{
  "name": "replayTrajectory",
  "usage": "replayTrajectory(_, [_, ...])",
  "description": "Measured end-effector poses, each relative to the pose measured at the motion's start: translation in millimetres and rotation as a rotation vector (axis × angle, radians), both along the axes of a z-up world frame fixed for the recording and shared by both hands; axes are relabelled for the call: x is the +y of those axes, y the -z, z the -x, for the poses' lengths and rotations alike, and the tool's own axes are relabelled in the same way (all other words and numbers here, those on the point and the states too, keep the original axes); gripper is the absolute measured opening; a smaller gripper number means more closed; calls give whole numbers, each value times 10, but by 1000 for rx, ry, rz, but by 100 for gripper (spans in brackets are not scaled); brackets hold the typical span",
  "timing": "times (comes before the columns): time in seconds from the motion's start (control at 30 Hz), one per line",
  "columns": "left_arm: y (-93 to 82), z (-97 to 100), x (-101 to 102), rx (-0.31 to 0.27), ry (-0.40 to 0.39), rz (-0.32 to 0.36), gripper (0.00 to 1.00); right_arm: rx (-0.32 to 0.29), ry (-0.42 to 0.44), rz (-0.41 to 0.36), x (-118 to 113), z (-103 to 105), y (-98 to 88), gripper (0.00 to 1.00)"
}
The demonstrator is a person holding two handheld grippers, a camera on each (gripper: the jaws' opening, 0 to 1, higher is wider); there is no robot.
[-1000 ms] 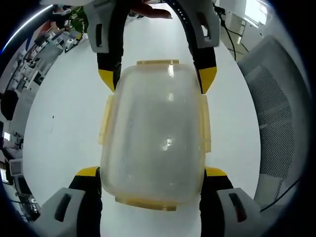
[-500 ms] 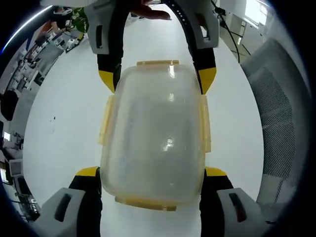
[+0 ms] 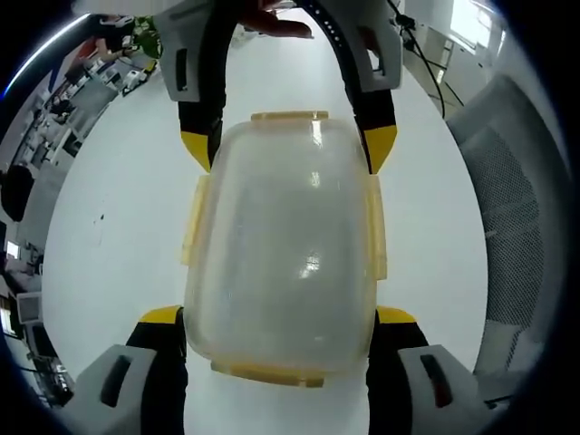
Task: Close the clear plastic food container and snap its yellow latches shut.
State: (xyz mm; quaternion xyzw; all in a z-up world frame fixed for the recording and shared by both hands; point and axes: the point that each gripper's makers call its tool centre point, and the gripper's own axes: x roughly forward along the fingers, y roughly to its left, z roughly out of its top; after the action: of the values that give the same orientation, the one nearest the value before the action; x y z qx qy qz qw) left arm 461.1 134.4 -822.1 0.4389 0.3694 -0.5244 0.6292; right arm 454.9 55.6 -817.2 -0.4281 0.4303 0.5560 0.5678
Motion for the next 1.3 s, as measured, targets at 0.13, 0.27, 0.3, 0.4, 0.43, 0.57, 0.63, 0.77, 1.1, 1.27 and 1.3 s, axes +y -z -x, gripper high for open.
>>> replayTrajectory(0.13, [-5, -11, -3, 0, -1, 1, 83, 0, -1, 2, -3, -20, 6, 77])
replayTrajectory(0.27, [-1, -12, -5, -2, -3, 3, 83, 0, -4, 6, -2, -18, 9, 77])
replayTrajectory(0.3, [-1, -12, -4, -2, -3, 4, 83, -1, -4, 7, -3, -16, 8, 78])
replayTrajectory(0.4, [1, -11, -3, -3, -3, 1, 83, -3, -2, 9, -3, -13, 9, 78])
replayTrajectory(0.43, [4, -12, -3, -4, -3, 1, 83, -4, -2, 8, -3, -13, 8, 78])
replayTrajectory(0.57, [7, -12, -3, -8, -4, 1, 83, -7, 0, 10, -4, -17, 14, 78])
replayTrajectory(0.63, [4, -12, -3, -10, -4, 0, 83, -12, 0, 11, -3, -12, 8, 78])
replayTrajectory(0.77, [13, -8, -2, -29, 5, -1, 84, -28, -3, 7, -4, -12, 15, 79])
replayTrajectory(1.1, [-38, -29, 3, -49, 2, 16, 93, -71, -5, 0, 0, -48, -34, 86])
replayTrajectory(1.27, [-85, -49, 35, -61, -29, 24, 94, -98, 1, -15, 16, -69, -88, 88])
replayTrajectory(1.3, [-84, -38, 41, -62, -30, 24, 94, -104, 0, -14, 14, -69, -92, 88])
